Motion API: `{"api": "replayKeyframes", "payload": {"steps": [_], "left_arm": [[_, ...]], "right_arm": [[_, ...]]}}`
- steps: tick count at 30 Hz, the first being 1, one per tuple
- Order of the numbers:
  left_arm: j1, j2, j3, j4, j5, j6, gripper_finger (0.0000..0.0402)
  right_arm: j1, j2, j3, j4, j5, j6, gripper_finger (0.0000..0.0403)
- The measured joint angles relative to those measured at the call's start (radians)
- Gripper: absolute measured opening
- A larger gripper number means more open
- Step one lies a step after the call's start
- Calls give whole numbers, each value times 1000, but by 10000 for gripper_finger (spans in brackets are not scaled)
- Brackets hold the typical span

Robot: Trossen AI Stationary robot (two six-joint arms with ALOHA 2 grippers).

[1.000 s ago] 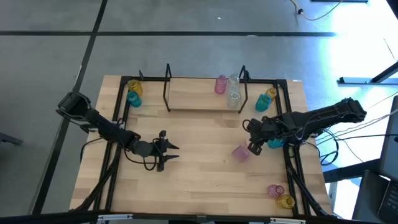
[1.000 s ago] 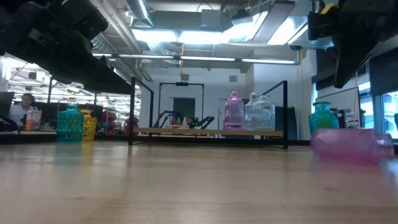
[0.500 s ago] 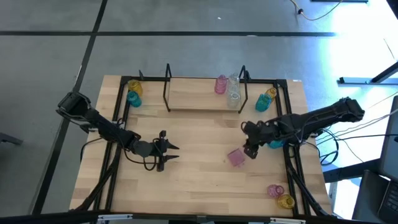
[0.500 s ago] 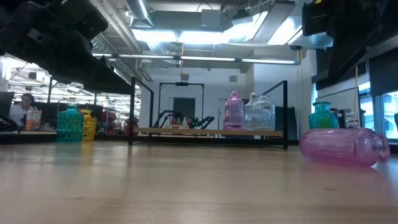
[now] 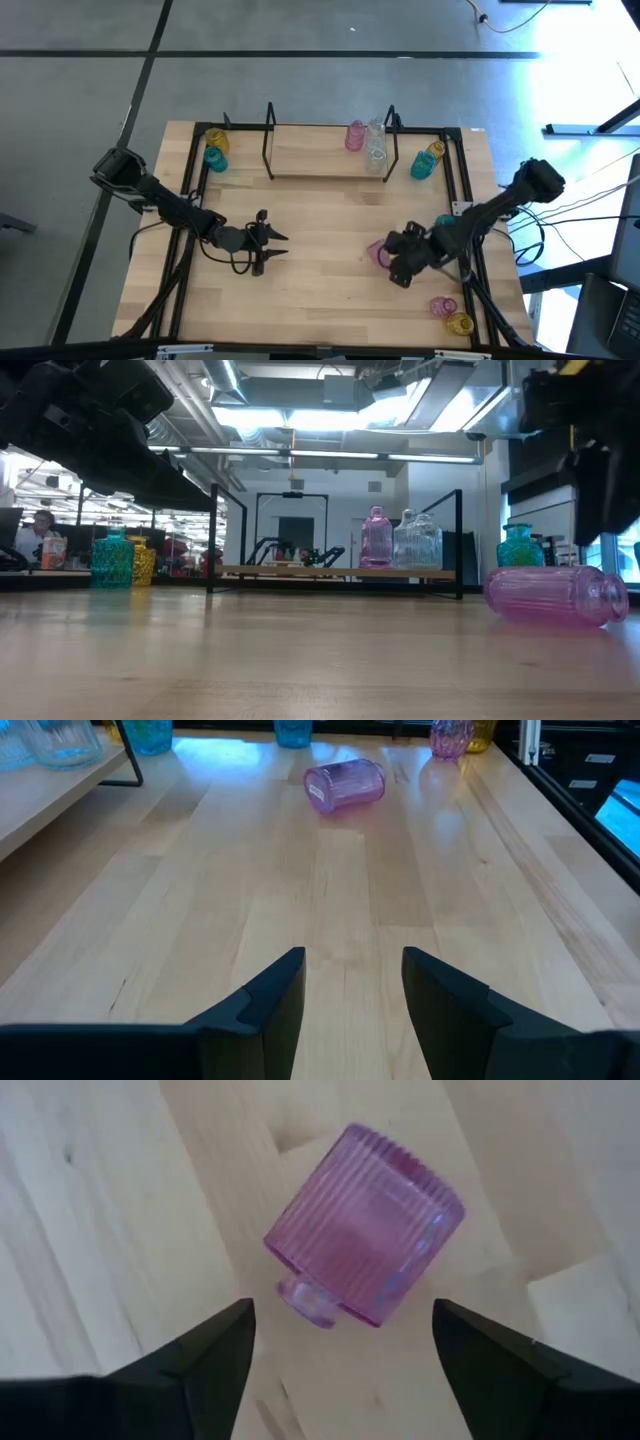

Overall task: Sort vases onto shelf
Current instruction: Put the top pink vase on the shelf aligned with the other pink vase

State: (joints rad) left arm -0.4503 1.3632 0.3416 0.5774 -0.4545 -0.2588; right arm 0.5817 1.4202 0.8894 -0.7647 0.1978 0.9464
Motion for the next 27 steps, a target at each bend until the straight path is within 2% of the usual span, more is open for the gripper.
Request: {"api": "replayKeyframes", "payload": {"steps": [6,12,19,27], "left_arm": [[0,0,0,1,0,0,162],[0,0,0,8,0,0,162],[0,0,0,10,-1,0,162],[0,0,0,10,-6,0,162]], "right_arm": [[115,62,0,25,18,243,291],[178,147,0,78,143,431,291],[186,273,0,98,275,497,286],[186,333,0,154,339,483,228]]}}
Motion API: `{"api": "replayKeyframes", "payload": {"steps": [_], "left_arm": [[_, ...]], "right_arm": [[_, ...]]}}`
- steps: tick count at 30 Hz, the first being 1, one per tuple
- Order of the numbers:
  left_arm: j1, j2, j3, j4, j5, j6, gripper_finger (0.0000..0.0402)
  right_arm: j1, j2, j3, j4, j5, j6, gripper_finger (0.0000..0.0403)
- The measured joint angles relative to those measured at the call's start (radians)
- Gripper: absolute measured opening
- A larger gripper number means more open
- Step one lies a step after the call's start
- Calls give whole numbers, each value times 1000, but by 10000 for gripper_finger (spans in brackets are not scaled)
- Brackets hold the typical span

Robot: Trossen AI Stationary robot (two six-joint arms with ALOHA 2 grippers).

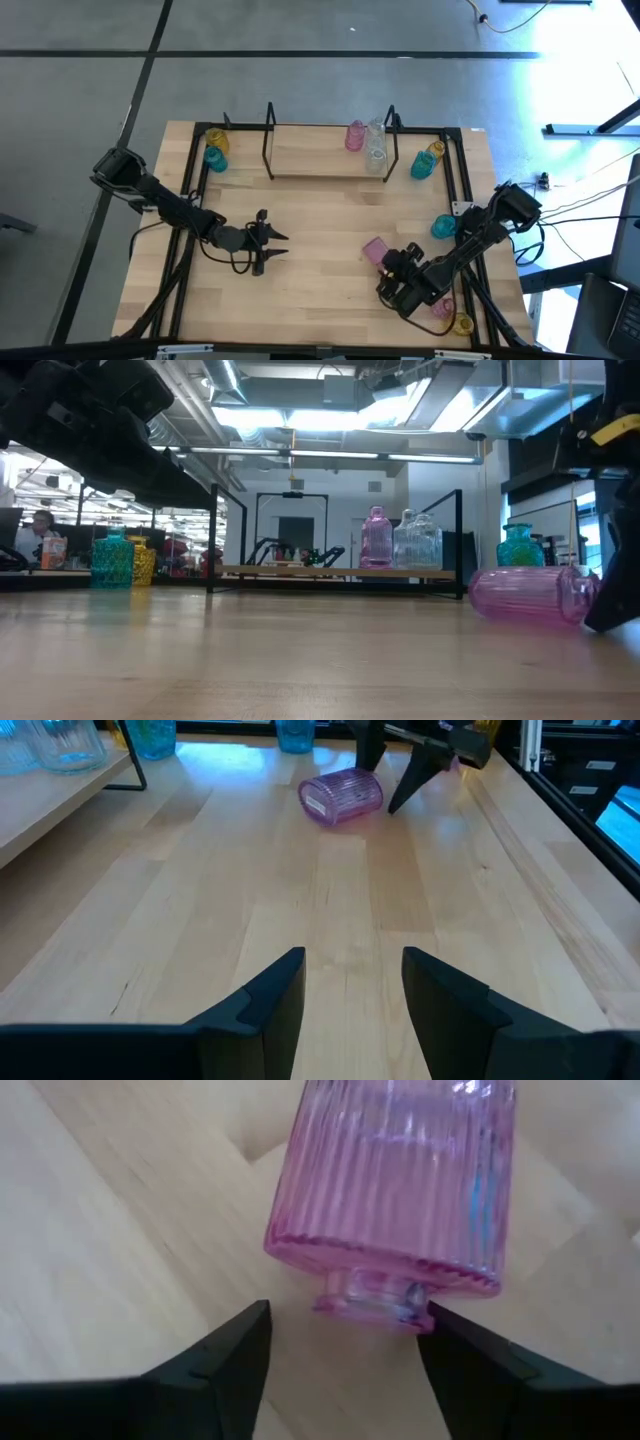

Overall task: Sort vases onto shelf
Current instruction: Put the top pink vase on the shelf aligned with the other pink vase

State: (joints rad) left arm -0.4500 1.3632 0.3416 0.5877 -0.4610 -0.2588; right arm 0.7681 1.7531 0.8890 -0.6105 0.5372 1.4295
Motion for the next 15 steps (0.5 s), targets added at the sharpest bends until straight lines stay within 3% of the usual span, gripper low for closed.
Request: {"api": "replayKeyframes", "payload": {"steps": [8,15], "left_arm": [[0,0,0,0,0,0,162],[0,0,0,-1,6,0,162]], "right_arm": [[-3,-4,0,-33,22,-21,172],[-2,-4,0,-32,60,-24,163]]}}
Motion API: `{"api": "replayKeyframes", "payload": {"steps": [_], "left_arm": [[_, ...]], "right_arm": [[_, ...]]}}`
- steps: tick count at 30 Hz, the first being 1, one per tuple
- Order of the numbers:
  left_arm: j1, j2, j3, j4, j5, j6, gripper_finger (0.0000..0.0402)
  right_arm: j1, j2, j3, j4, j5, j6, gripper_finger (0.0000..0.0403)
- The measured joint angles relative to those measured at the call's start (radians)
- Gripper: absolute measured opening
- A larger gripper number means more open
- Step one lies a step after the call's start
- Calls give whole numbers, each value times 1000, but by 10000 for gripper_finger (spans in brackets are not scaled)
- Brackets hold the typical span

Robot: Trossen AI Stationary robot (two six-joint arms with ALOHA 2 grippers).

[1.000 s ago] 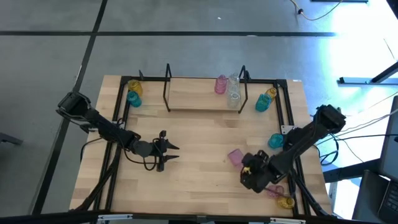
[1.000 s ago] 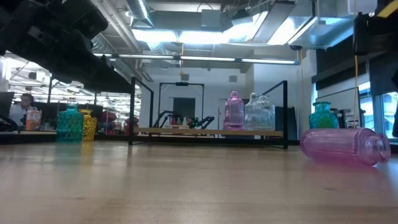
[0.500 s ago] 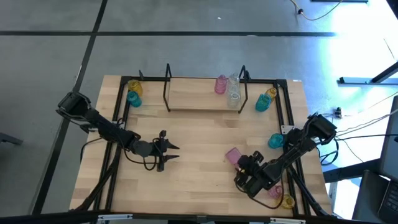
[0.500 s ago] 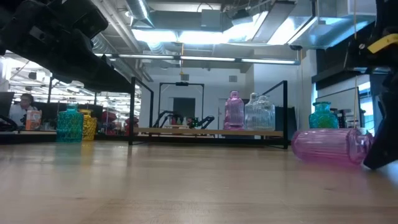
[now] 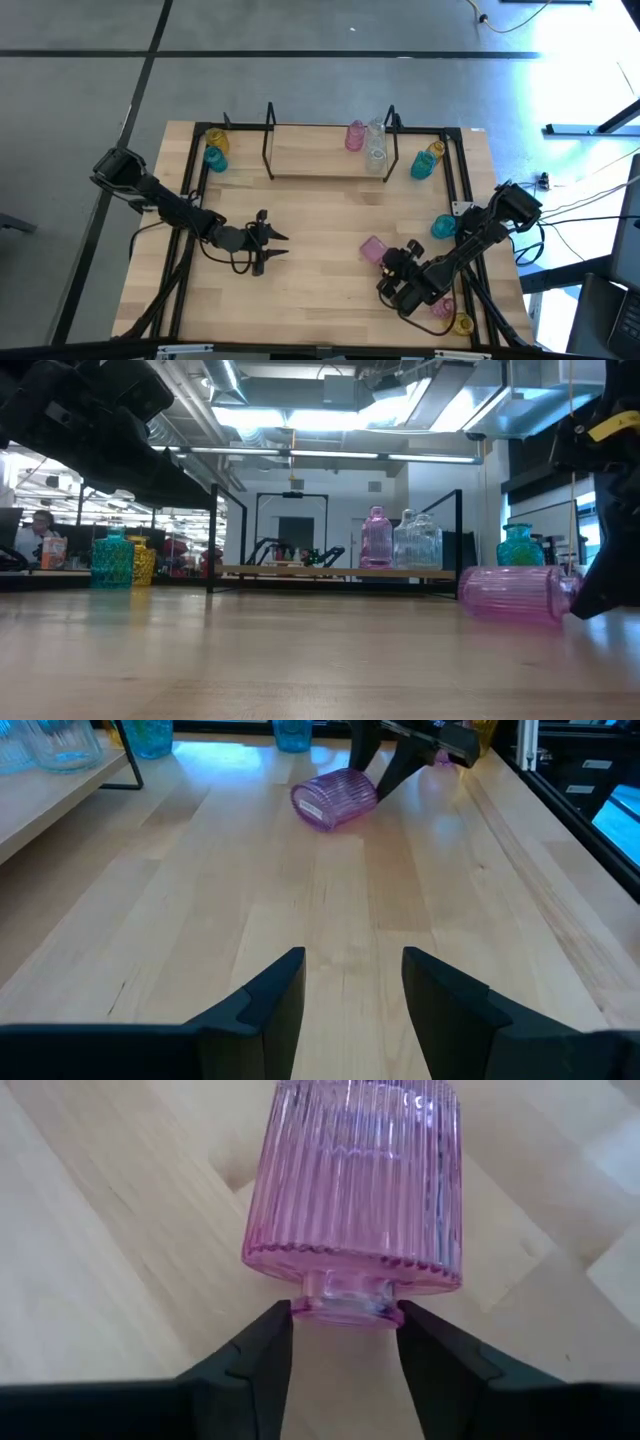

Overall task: Sort vases onto shelf
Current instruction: Put the top pink vase on the shelf aligned with the other pink vase

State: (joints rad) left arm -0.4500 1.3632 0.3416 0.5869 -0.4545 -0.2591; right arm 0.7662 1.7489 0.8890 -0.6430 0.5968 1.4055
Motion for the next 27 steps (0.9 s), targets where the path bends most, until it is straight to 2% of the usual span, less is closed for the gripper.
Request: {"api": "replayKeyframes", "payload": {"steps": [8,22,27], "left_arm": [[0,0,0,0,0,0,162],[0,0,0,-2,0,0,162],[0,0,0,-2,0,0,162]], "right_arm": [[0,-1,0,1,25,0,163],[0,-1,0,18,141,-33,162],[0,-1,0,18,154,-51,133]]}}
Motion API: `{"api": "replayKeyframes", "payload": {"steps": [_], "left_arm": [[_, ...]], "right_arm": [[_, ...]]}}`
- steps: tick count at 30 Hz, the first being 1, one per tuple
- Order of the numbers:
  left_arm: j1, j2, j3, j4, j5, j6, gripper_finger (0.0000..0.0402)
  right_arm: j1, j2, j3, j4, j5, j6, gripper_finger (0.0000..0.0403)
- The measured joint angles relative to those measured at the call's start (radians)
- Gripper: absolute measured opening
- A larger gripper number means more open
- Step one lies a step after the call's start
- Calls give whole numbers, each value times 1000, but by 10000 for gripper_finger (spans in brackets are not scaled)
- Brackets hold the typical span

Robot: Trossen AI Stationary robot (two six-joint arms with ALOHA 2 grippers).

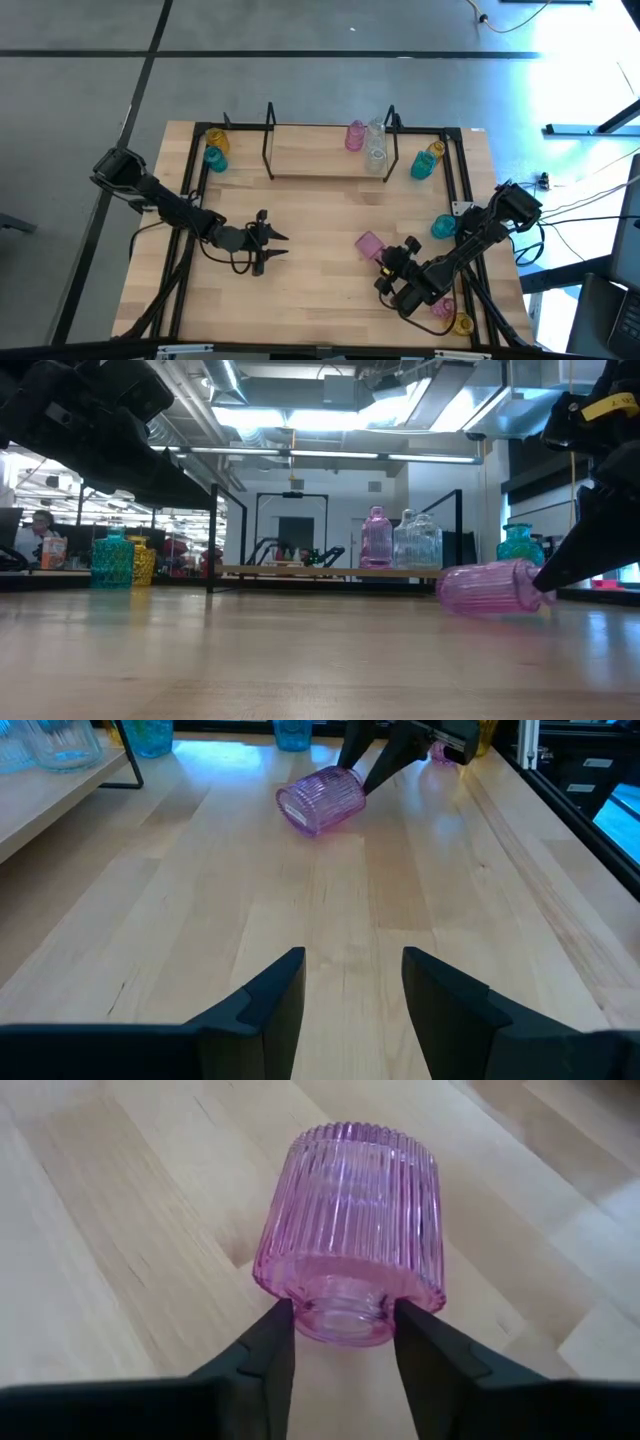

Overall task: Sort vases onto shelf
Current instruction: Put the top pink vase on the shelf aligned with the other pink vase

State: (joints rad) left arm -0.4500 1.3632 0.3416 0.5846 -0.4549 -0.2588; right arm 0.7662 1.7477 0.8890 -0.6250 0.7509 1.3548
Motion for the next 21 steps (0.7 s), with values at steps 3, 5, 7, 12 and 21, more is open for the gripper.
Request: {"api": "replayKeyframes", "payload": {"steps": [3,5,7,12,21], "left_arm": [[0,0,0,0,0,0,162],[0,0,0,0,0,0,162],[0,0,0,0,0,0,162],[0,0,0,0,0,0,162],[0,0,0,0,0,0,162]], "right_arm": [[0,0,0,0,-1,-2,103],[0,0,1,1,0,-5,84],[0,0,2,-3,0,-6,69],[0,0,2,-2,0,-25,33],[-1,0,1,-4,-10,-62,21]]}}
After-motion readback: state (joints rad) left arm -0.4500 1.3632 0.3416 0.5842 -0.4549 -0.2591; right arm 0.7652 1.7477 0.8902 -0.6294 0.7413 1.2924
